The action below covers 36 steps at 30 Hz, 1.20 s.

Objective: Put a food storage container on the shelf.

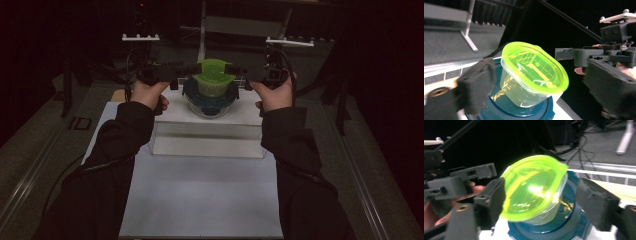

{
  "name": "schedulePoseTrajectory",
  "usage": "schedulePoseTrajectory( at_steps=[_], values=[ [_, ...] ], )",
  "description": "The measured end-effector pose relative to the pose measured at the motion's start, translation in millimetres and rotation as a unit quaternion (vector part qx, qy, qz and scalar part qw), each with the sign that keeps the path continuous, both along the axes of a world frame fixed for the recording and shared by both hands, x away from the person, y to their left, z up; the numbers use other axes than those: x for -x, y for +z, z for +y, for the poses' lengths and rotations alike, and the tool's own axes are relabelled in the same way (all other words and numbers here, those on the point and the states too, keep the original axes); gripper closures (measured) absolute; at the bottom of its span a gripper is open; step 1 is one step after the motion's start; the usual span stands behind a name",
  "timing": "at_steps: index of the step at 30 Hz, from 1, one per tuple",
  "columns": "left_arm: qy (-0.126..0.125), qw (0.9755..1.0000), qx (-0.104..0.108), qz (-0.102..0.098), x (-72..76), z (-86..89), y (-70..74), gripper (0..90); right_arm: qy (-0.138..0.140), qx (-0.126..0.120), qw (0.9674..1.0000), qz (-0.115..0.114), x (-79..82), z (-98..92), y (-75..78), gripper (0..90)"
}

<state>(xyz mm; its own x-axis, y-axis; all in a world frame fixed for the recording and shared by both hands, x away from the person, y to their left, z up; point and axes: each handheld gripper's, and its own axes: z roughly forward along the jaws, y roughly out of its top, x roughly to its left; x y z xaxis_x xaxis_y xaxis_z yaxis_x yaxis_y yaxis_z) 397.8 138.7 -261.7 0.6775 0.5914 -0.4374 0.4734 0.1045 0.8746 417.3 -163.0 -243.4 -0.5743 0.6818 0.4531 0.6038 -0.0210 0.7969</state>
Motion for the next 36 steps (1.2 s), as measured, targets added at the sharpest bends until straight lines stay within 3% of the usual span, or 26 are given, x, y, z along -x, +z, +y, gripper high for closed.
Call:
schedulePoseTrajectory(
  at_steps=[2,6,9,21,30,33,36],
  values=[
    [-0.012,0.9998,0.012,-0.005,5.9,2.0,-2.2,3.3,0.007,0.004,1.0000,-0.002,4.2,-1.7,-1.3,20.7],
    [-0.017,0.9995,-0.005,-0.027,21.2,7.0,-4.9,1.6,0.014,0.006,0.9999,-0.007,14.1,-5.7,-5.8,20.1],
    [-0.021,0.9993,-0.008,-0.031,28.7,10.5,-7.5,1.6,0.015,0.007,0.9998,-0.010,19.3,-7.3,-9.0,20.0],
    [-0.050,0.9978,-0.025,-0.037,70.2,15.1,-47.2,1.6,0.047,0.012,0.9987,-0.014,59.2,-15.2,-48.8,20.1],
    [-0.068,0.9945,-0.054,-0.058,99.3,8.5,-86.3,2.8,0.072,0.038,0.9962,-0.031,88.7,-23.2,-101.0,20.3],
    [-0.080,0.9940,-0.057,-0.049,106.5,6.1,-104.4,2.7,0.078,0.034,0.9959,-0.031,96.3,-26.3,-120.5,20.3],
    [-0.084,0.9926,-0.077,-0.043,113.7,3.5,-121.3,2.7,0.087,0.030,0.9953,-0.028,102.1,-27.9,-135.7,20.3]
  ],
)
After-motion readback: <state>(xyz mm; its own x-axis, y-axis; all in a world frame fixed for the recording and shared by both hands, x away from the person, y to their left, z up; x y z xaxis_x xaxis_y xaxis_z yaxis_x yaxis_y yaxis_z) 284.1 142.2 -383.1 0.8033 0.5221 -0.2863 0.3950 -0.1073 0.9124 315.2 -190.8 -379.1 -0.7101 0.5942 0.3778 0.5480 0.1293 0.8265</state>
